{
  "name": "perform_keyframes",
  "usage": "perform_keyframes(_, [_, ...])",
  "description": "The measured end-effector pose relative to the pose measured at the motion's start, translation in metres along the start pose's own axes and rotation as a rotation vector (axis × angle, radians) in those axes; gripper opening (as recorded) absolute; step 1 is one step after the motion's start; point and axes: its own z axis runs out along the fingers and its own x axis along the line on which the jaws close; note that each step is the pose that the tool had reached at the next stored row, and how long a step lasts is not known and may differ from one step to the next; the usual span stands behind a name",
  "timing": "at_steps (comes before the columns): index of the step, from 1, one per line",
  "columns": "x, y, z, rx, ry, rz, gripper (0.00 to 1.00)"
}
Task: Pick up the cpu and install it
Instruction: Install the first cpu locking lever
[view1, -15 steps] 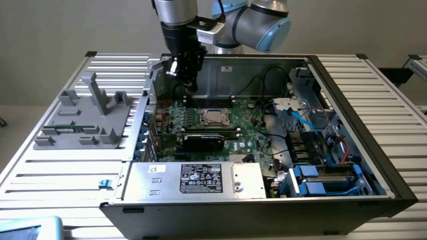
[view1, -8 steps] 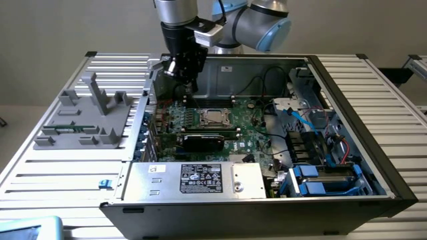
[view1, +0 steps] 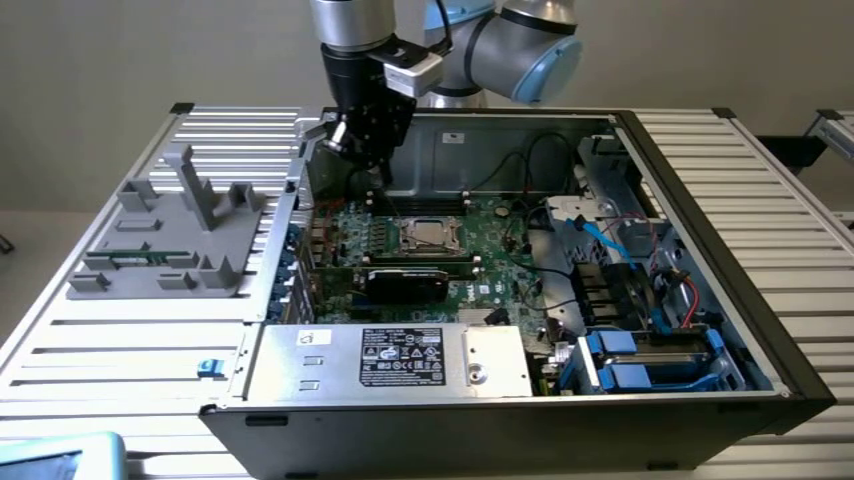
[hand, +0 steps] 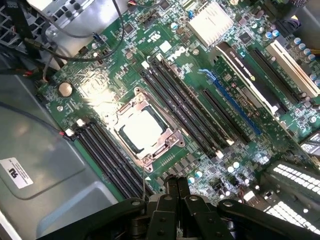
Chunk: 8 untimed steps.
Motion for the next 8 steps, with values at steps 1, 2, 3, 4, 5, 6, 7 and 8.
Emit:
perform_keyframes(1, [-0.0001,-0.0001,0.0001,0.0028,-0.0007,0.006,0.11])
perform_keyframes(2, [-0.0001,-0.0002,0.0001,0.0055,-0.0009,0.013,0.11])
perform_keyframes(3, [-0.0002,-0.0003,0.0002,0.0082,-0.0013,0.019,0.11])
perform_keyframes(4, [-0.0002,-0.0004,0.0002,0.0110,-0.0016,0.026,0.11])
perform_keyframes(5, [-0.0003,-0.0005,0.0002,0.0137,-0.0020,0.032,0.11])
perform_keyframes(6, [-0.0004,-0.0005,0.0002,0.0165,-0.0024,0.038,0.11])
perform_keyframes(7, [-0.0005,-0.0006,0.0002,0.0194,-0.0030,0.045,0.11])
perform_keyframes(8, [-0.0006,-0.0007,0.0002,0.0221,-0.0034,0.052,0.11])
